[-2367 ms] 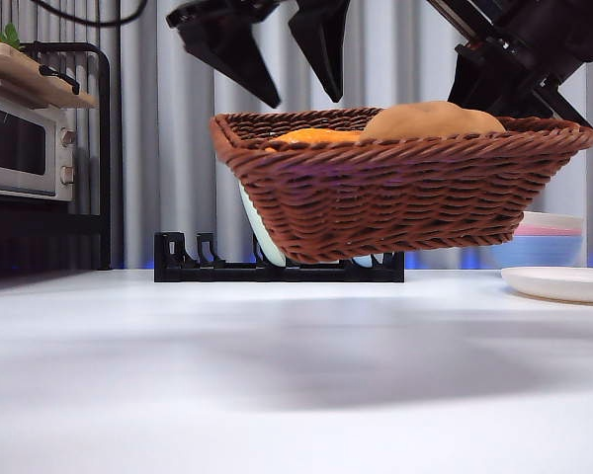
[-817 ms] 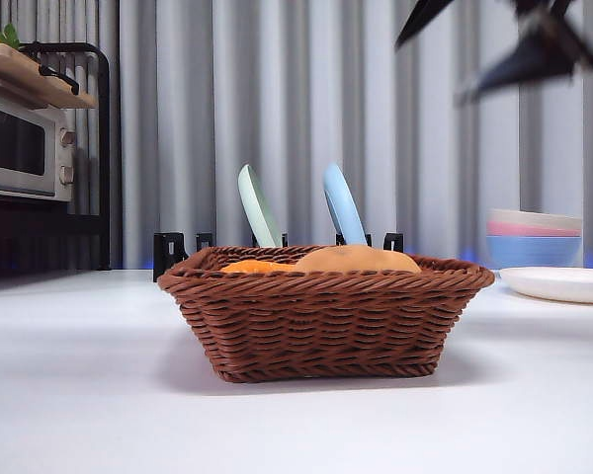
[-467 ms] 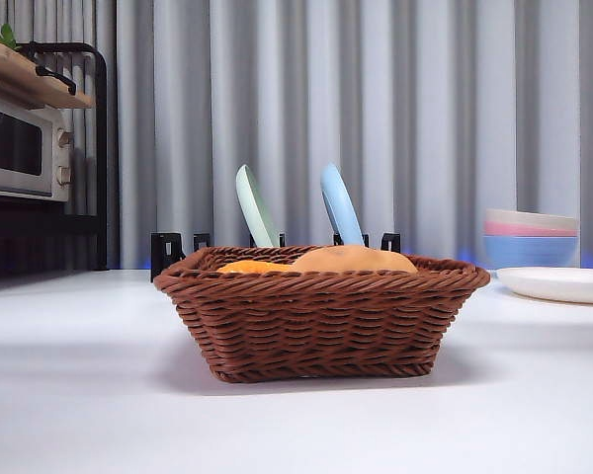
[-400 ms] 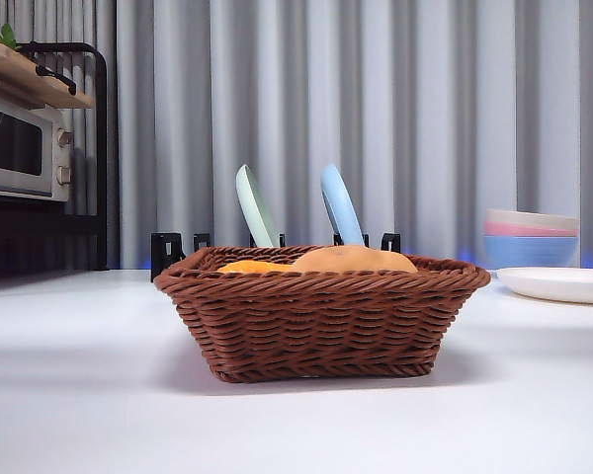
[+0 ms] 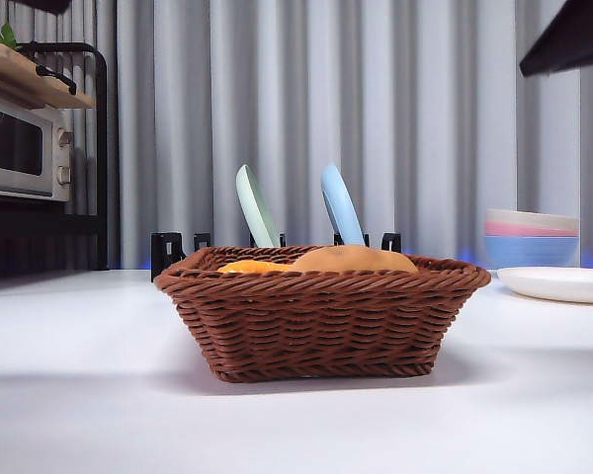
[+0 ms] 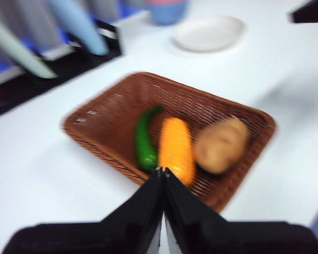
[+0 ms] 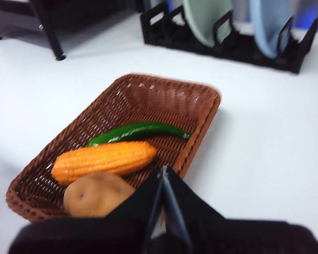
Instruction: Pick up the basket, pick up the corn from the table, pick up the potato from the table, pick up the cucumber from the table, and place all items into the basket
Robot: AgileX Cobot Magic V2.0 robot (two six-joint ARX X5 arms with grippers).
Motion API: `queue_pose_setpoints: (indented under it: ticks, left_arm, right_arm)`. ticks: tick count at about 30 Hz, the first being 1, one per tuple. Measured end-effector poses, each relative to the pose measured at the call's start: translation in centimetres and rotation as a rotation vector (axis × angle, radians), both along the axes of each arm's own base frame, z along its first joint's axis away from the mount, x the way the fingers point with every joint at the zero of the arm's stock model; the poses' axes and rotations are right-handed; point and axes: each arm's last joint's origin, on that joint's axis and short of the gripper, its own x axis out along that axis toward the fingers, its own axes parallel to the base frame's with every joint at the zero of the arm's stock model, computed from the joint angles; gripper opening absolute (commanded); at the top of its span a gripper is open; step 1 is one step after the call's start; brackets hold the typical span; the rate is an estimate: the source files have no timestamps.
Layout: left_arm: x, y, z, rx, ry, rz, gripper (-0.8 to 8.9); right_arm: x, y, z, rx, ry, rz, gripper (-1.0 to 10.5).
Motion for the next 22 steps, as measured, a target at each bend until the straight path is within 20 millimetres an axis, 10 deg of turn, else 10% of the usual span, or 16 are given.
queue_pose_setpoints:
  ticks: [22]
  left_arm:
    - [-0.2,1.8,0.1,0.062,-0.062,0.050,-0.01]
  right_arm:
    - [0.2,0.0,-0.1,0.069,0.060,-0.039,0.0]
